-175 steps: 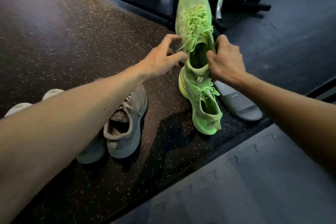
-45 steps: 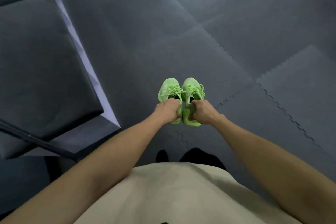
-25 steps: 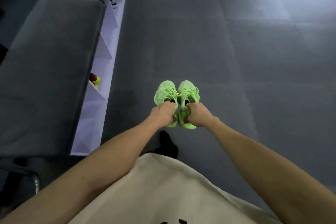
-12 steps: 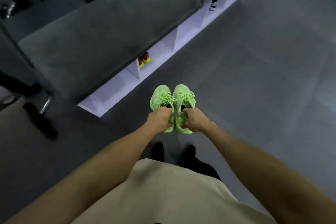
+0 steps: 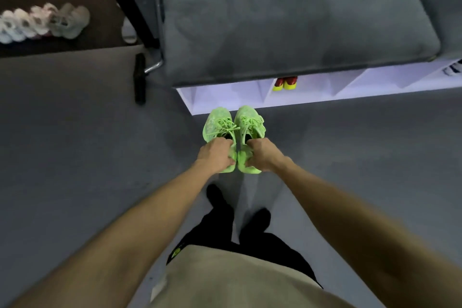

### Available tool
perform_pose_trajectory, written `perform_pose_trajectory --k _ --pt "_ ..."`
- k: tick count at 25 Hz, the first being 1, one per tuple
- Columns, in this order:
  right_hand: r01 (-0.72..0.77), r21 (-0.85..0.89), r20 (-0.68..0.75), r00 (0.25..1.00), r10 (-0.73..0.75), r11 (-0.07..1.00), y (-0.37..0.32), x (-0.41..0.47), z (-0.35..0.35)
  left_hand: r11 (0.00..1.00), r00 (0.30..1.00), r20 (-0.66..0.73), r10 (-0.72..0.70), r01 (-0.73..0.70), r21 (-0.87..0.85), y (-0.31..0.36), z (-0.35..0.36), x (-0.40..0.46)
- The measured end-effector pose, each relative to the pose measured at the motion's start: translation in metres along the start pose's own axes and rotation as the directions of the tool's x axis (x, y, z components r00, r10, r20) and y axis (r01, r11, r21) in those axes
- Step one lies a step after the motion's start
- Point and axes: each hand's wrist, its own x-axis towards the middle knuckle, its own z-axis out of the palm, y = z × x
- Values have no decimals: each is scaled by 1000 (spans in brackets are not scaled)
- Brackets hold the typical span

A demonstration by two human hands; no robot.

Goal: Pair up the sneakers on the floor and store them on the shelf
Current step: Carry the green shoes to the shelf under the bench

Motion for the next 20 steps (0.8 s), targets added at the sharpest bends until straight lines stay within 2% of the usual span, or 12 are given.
perform_pose_trajectory --k 5,9,20 --pt "27 -35 48 999 -25 999 6 71 14 994 997 -42 -64 60 -87 -31 23 54" --pt "53 -26 51 997 -51 998 28 178 49 985 989 -100 -112 98 -140 -75 66 150" --pt "215 -125 -151 961 -233 969 100 524 146 986 925 -361 -115 64 -152 -214 185 469"
